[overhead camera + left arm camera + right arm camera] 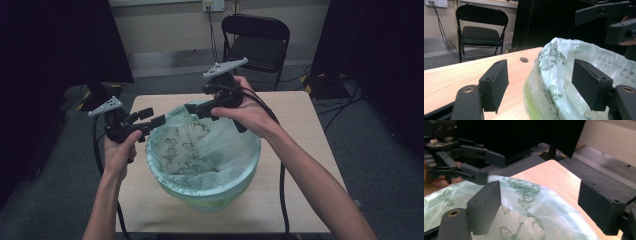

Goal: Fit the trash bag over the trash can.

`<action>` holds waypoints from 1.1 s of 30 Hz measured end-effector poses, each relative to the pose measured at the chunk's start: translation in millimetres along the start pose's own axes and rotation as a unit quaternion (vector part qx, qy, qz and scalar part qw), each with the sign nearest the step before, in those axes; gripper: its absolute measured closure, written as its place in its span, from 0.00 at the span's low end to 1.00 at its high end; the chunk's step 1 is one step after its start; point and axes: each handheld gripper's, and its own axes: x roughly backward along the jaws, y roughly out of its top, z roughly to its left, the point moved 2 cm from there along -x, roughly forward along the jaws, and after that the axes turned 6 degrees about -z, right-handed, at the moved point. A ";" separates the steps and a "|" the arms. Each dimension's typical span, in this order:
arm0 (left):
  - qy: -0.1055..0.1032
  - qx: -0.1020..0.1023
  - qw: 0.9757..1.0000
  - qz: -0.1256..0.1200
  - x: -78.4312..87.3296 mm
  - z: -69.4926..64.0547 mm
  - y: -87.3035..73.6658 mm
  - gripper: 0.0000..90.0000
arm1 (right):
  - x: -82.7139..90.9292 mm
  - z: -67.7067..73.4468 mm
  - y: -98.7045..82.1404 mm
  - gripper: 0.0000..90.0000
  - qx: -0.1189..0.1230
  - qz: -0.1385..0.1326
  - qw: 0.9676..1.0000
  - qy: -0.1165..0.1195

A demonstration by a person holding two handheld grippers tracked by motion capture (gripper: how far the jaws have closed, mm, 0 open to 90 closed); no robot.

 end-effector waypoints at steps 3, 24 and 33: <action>0.005 -0.002 1.000 -0.010 1.9 0.9 4.4 0.32 | 8.2 -7.2 2.3 0.20 -0.001 -0.011 1.000 -0.016; 0.045 0.001 0.999 0.003 10.0 19.0 5.1 0.30 | 65.2 -64.6 -39.5 0.19 -0.032 -0.037 0.990 -0.133; 0.077 -0.009 0.997 0.011 22.1 31.0 -6.2 0.30 | 85.2 -76.2 -84.8 0.17 -0.062 -0.030 0.984 -0.166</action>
